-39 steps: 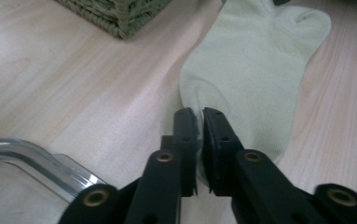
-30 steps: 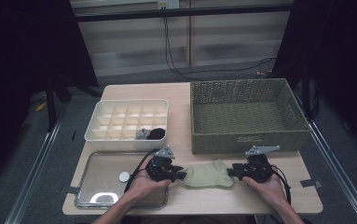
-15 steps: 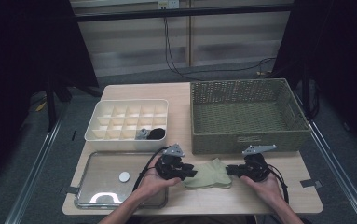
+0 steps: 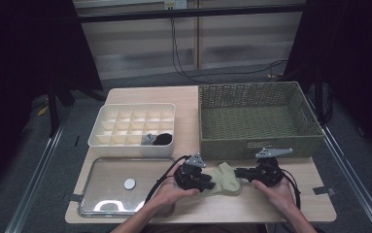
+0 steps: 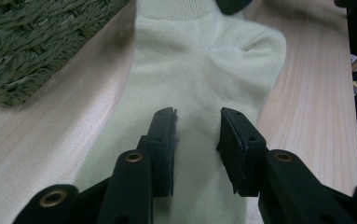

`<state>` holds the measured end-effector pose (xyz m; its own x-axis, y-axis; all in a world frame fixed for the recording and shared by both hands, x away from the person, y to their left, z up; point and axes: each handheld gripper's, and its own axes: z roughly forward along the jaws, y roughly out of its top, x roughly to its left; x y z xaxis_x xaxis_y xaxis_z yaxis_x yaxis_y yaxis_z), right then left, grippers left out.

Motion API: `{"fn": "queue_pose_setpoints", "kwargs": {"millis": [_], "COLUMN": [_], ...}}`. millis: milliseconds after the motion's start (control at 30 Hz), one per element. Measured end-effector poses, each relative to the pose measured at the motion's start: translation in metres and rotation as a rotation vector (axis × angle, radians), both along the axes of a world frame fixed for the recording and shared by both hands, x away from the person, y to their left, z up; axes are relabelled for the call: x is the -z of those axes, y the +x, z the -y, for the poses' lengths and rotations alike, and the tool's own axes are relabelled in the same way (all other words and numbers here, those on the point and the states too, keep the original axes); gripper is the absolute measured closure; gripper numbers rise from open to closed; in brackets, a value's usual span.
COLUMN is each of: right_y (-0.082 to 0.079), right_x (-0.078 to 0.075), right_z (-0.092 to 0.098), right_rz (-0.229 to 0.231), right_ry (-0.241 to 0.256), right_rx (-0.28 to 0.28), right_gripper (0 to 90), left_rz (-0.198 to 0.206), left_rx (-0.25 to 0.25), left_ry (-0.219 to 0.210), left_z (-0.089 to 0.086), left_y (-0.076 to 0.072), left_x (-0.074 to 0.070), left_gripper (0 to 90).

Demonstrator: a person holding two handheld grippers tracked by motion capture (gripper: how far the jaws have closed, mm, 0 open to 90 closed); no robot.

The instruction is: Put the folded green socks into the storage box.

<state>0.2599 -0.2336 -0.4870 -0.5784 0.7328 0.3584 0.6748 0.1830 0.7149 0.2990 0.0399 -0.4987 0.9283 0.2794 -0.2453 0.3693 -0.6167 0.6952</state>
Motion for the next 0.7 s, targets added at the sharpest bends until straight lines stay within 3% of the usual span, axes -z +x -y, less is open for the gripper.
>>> {"fn": "queue_pose_setpoints", "kwargs": {"millis": [100,233,400,700], "right_y": [0.000,0.001,0.002,0.006], "right_x": [-0.005,-0.014,-0.015,-0.025], "right_z": [-0.002,-0.004,-0.010,-0.023], "right_rz": [0.010,0.030,0.025,0.052], "right_ry": [0.005,0.020,0.033,0.077], "right_rx": [-0.004,-0.003,-0.016,-0.048], "right_gripper": [84.6,84.7,84.7,84.7], "left_rz": [0.010,0.006,0.035,0.049], "left_rx": [-0.001,-0.007,-0.002,-0.004], "left_ry": [0.007,-0.022,-0.008,0.003], "left_z": [0.000,0.002,0.004,0.006], "left_y": [-0.001,-0.002,-0.004,-0.005], "left_x": [0.000,0.002,0.002,0.001], "left_gripper": [65.2,65.0,65.1,65.2]}}
